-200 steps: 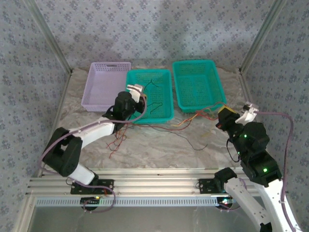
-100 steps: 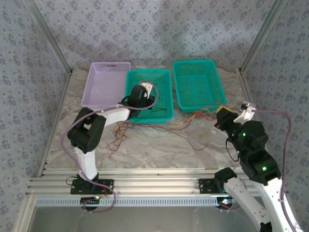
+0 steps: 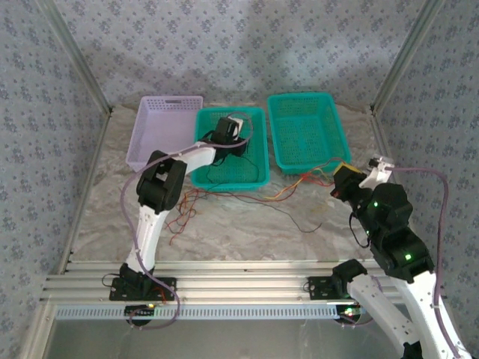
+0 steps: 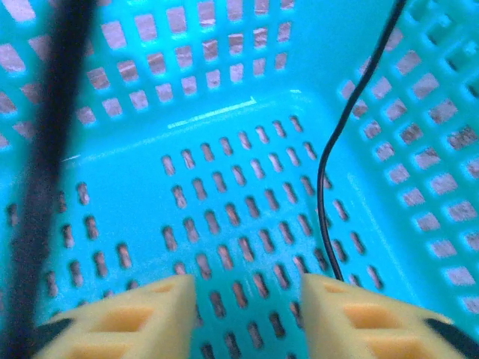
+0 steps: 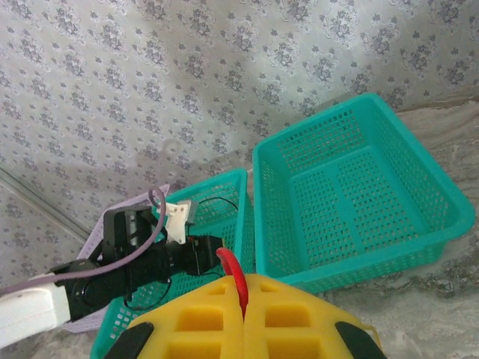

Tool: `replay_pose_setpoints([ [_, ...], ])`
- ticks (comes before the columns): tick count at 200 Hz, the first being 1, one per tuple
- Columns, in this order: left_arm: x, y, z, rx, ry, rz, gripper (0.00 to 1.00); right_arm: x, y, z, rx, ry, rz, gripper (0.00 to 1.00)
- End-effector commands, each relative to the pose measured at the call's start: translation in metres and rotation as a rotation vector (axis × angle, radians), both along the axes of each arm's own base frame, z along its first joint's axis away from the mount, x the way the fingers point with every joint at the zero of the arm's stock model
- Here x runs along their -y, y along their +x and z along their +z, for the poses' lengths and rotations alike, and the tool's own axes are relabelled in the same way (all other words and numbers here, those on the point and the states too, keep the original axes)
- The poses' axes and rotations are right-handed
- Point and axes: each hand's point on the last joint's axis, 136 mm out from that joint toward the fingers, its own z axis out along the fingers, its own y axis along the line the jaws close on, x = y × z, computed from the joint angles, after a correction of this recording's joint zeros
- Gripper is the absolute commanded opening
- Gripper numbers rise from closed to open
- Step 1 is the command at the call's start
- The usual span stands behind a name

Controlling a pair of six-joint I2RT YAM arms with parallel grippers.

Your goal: Untangle the cables

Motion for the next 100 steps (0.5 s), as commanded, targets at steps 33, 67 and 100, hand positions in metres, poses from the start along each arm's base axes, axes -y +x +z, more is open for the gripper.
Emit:
replay_pose_setpoints([
  [33, -0.001, 0.034, 0.018, -0.014, 0.027, 0.028, 0.72, -0.007, 0.007, 0.016, 0.038, -0.041, 0.033, 0.0],
  [67, 0.001, 0.046, 0.014, -0.052, 0.078, 0.002, 0.82, -0.008, 0.007, 0.018, 0.041, -0.05, 0.042, 0.0],
  [100, 0.007, 0.047, 0.032, -0.043, 0.04, -0.009, 1.0, -0.01, 0.004, 0.025, 0.051, -0.041, 0.058, 0.0],
])
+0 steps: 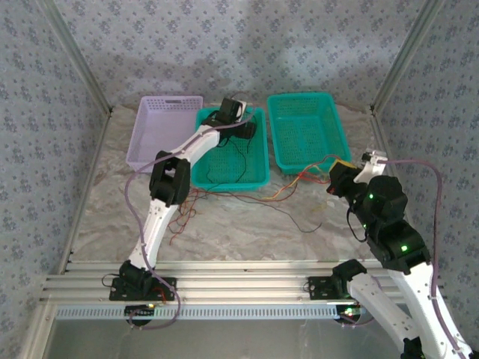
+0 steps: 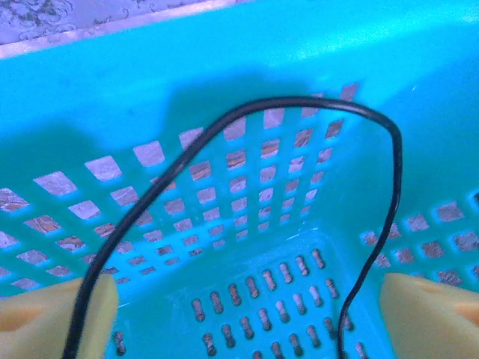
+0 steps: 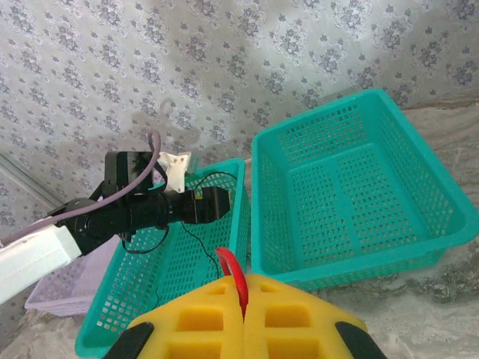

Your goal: Untangle the cables

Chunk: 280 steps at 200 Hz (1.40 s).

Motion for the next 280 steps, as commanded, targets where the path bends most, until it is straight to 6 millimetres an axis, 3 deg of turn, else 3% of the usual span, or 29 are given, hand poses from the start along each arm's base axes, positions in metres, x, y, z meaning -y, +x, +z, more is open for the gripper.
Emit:
replay_pose_setpoints([
  [1, -0.001, -0.006, 0.005, -0.039, 0.008, -0.014, 1.0, -0.002, -0.006, 0.024, 0.06, 0.01, 0.026, 0.0],
  [52, 0.005, -0.037, 0.066, 0.018, -0.044, -0.045, 1.0, -0.008, -0.009, 0.031, 0.058, 0.023, 0.066, 0.0],
  [86, -0.01, -0.061, 0.099, 0.035, -0.022, -0.012, 1.0, -0.012, -0.009, 0.029, 0.045, 0.024, 0.088, 0.0],
  [162, -0.058, -0.095, 0.107, -0.167, 0.153, 0.212, 1.0, -0.021, -0.01, 0.033, 0.026, 0.06, 0.131, 0.0],
  [172, -0.05, -0.105, 0.115, -0.175, 0.139, 0.183, 1.0, -0.024, -0.009, 0.036, 0.025, 0.066, 0.145, 0.0],
  [190, -0.018, -0.13, 0.138, -0.156, 0.054, 0.063, 1.0, -0.035, -0.007, 0.041, 0.018, 0.076, 0.194, 0.0],
  [203, 0.008, -0.152, 0.155, -0.16, -0.049, -0.032, 1.0, -0.042, -0.007, 0.046, 0.024, 0.087, 0.233, 0.0],
  [227, 0.037, -0.191, 0.185, -0.185, -0.282, -0.163, 1.0, -0.047, -0.007, 0.055, 0.037, 0.099, 0.262, 0.0],
  [256, 0.055, -0.236, 0.203, -0.199, -0.523, -0.312, 1.0, -0.064, -0.015, 0.061, 0.038, 0.118, 0.368, 0.0],
  [280, 0.062, -0.26, 0.204, -0.244, -0.655, -0.396, 1.0, -0.077, -0.022, 0.073, 0.082, 0.141, 0.46, 0.0],
])
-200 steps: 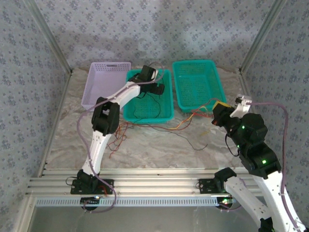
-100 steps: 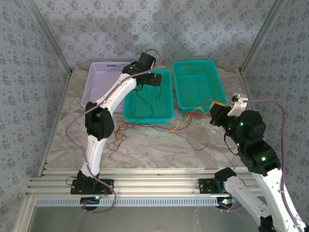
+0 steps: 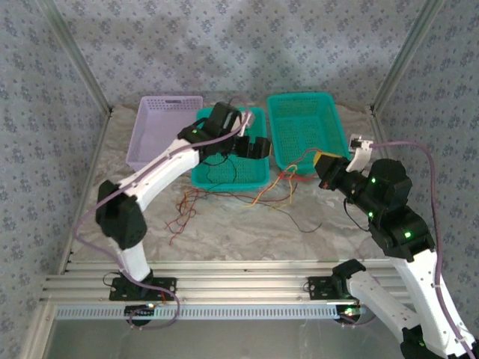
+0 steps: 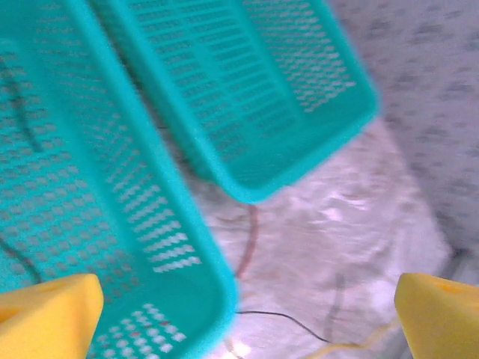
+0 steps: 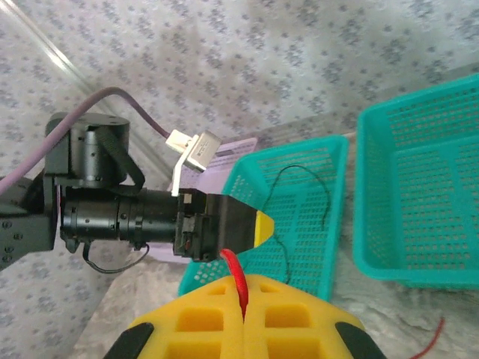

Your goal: Untangle the cables

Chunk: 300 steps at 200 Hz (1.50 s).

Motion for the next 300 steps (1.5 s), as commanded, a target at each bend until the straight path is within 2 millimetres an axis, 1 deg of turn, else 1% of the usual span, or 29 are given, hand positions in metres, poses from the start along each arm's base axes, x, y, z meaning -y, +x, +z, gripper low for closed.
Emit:
replay_pose_setpoints([
  [1, 0.025, -0.018, 0.033, -0.011, -0.272, -0.124, 1.0, -0.017, -0.016, 0.034, 0.09, 0.067, 0.13, 0.0],
  [8, 0.028, -0.023, 0.033, -0.025, -0.313, -0.144, 1.0, -0.022, -0.019, 0.038, 0.102, 0.075, 0.163, 0.0],
  [12, 0.029, -0.025, 0.03, -0.035, -0.329, -0.152, 1.0, -0.024, -0.02, 0.04, 0.111, 0.08, 0.182, 0.0],
  [29, 0.034, -0.032, 0.026, -0.079, -0.414, -0.181, 1.0, -0.032, -0.029, 0.056, 0.169, 0.102, 0.25, 0.0],
  [40, 0.036, -0.033, 0.023, -0.108, -0.447, -0.181, 1.0, -0.038, -0.035, 0.061, 0.196, 0.11, 0.303, 0.0],
  [45, 0.037, -0.034, 0.024, -0.117, -0.464, -0.182, 1.0, -0.039, -0.037, 0.066, 0.212, 0.113, 0.315, 0.0],
  [64, 0.041, -0.039, 0.027, -0.178, -0.531, -0.203, 1.0, -0.047, -0.044, 0.072, 0.25, 0.111, 0.379, 0.0],
  [83, 0.045, -0.048, 0.031, -0.243, -0.571, -0.224, 1.0, -0.053, -0.048, 0.074, 0.271, 0.104, 0.432, 0.0],
  [112, 0.05, -0.075, 0.028, -0.347, -0.604, -0.263, 1.0, -0.058, -0.051, 0.074, 0.299, 0.084, 0.471, 0.0],
  [135, 0.043, -0.09, 0.021, -0.437, -0.652, -0.27, 1.0, -0.059, -0.056, 0.074, 0.331, 0.067, 0.489, 0.0],
  [155, 0.036, -0.103, 0.013, -0.487, -0.653, -0.29, 1.0, -0.059, -0.059, 0.075, 0.355, 0.057, 0.498, 0.0],
  [167, 0.029, -0.107, 0.014, -0.465, -0.65, -0.287, 1.0, -0.058, -0.062, 0.076, 0.367, 0.052, 0.498, 0.0],
  [179, 0.021, -0.113, 0.02, -0.406, -0.619, -0.302, 1.0, -0.057, -0.062, 0.077, 0.376, 0.053, 0.49, 0.0],
  [189, 0.016, -0.121, 0.028, -0.324, -0.586, -0.33, 1.0, -0.057, -0.063, 0.077, 0.379, 0.058, 0.493, 0.0],
  [190, 0.015, -0.122, 0.033, -0.305, -0.59, -0.337, 1.0, -0.057, -0.063, 0.077, 0.378, 0.058, 0.493, 0.0],
  [191, 0.015, -0.122, 0.03, -0.311, -0.579, -0.335, 1.0, -0.057, -0.063, 0.077, 0.378, 0.06, 0.494, 0.0],
  [192, 0.014, -0.124, 0.034, -0.293, -0.582, -0.343, 1.0, -0.057, -0.063, 0.077, 0.378, 0.06, 0.494, 0.0],
  [194, 0.013, -0.126, 0.035, -0.281, -0.575, -0.347, 1.0, -0.057, -0.063, 0.077, 0.377, 0.062, 0.496, 0.0],
  [195, 0.013, -0.126, 0.032, -0.285, -0.566, -0.344, 1.0, -0.057, -0.063, 0.077, 0.374, 0.063, 0.495, 0.0],
  [196, 0.012, -0.126, 0.036, -0.268, -0.57, -0.348, 1.0, -0.057, -0.063, 0.077, 0.374, 0.063, 0.495, 0.0],
  [199, 0.01, -0.128, 0.038, -0.254, -0.563, -0.349, 1.0, -0.057, -0.063, 0.078, 0.373, 0.067, 0.497, 0.0],
  [215, 0.006, -0.138, 0.051, -0.192, -0.582, -0.396, 1.0, -0.059, -0.063, 0.08, 0.37, 0.08, 0.51, 0.0],
  [229, 0.006, -0.146, 0.055, -0.173, -0.603, -0.438, 1.0, -0.06, -0.063, 0.082, 0.372, 0.087, 0.513, 0.0],
  [275, 0.009, -0.182, 0.05, -0.133, -0.614, -0.58, 1.0, -0.059, -0.06, 0.09, 0.369, 0.107, 0.5, 0.0],
  [300, 0.008, -0.189, 0.041, -0.101, -0.564, -0.601, 1.0, -0.063, -0.06, 0.094, 0.355, 0.136, 0.523, 0.0],
])
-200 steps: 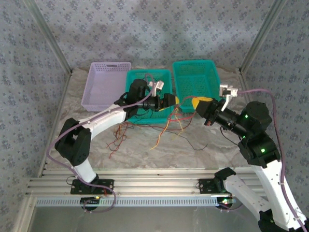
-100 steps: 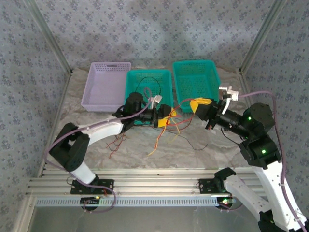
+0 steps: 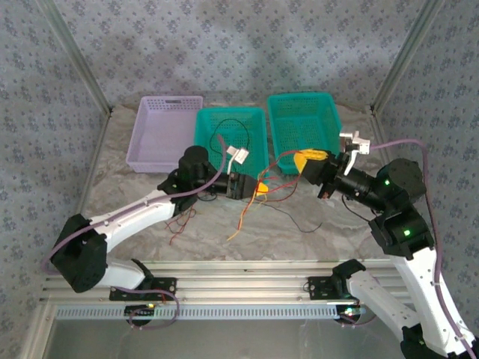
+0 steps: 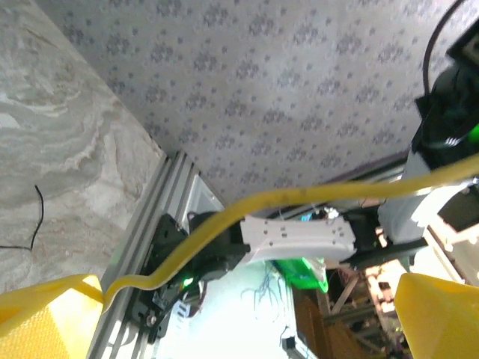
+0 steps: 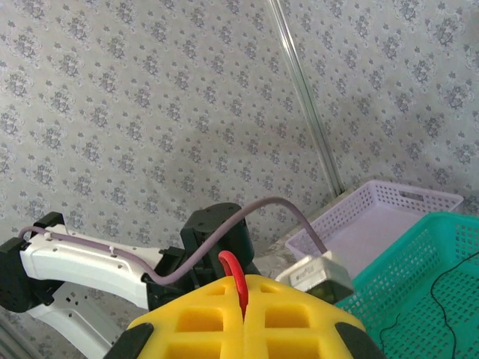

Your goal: Untangle the cables

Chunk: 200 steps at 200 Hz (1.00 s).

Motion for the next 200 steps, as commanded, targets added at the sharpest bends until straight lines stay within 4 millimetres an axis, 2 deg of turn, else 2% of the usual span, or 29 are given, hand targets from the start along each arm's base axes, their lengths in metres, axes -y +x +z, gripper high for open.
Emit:
replay_pose_setpoints([
  [1, -0.004, -0.016, 0.006, 0.117, -0.016, -0.055, 1.0, -0.003, -0.01, 0.023, 0.036, 0.05, 0.048, 0.0],
  [25, -0.001, -0.014, -0.004, 0.139, 0.026, -0.033, 1.0, -0.006, -0.013, 0.027, 0.026, 0.07, 0.081, 0.0],
  [39, 0.0, -0.011, -0.006, 0.154, 0.037, -0.009, 0.96, -0.007, -0.014, 0.03, 0.019, 0.081, 0.095, 0.0],
  [60, 0.0, -0.001, -0.004, 0.176, 0.036, 0.063, 0.94, -0.01, -0.016, 0.031, 0.006, 0.094, 0.117, 0.0],
  [106, -0.004, 0.011, 0.004, 0.268, 0.026, 0.213, 0.99, -0.015, -0.018, 0.029, -0.014, 0.103, 0.138, 0.0],
  [121, -0.006, 0.014, 0.001, 0.297, 0.041, 0.247, 0.95, -0.018, -0.019, 0.029, -0.02, 0.105, 0.151, 0.0],
  [144, -0.006, 0.016, -0.005, 0.323, 0.065, 0.277, 0.78, -0.022, -0.023, 0.03, -0.024, 0.108, 0.174, 0.0],
  [162, -0.006, 0.015, -0.004, 0.336, 0.064, 0.285, 0.59, -0.024, -0.025, 0.031, -0.023, 0.111, 0.184, 0.0],
  [200, -0.013, 0.016, 0.002, 0.358, 0.064, 0.32, 0.02, -0.02, -0.022, 0.03, -0.03, 0.115, 0.146, 0.0],
])
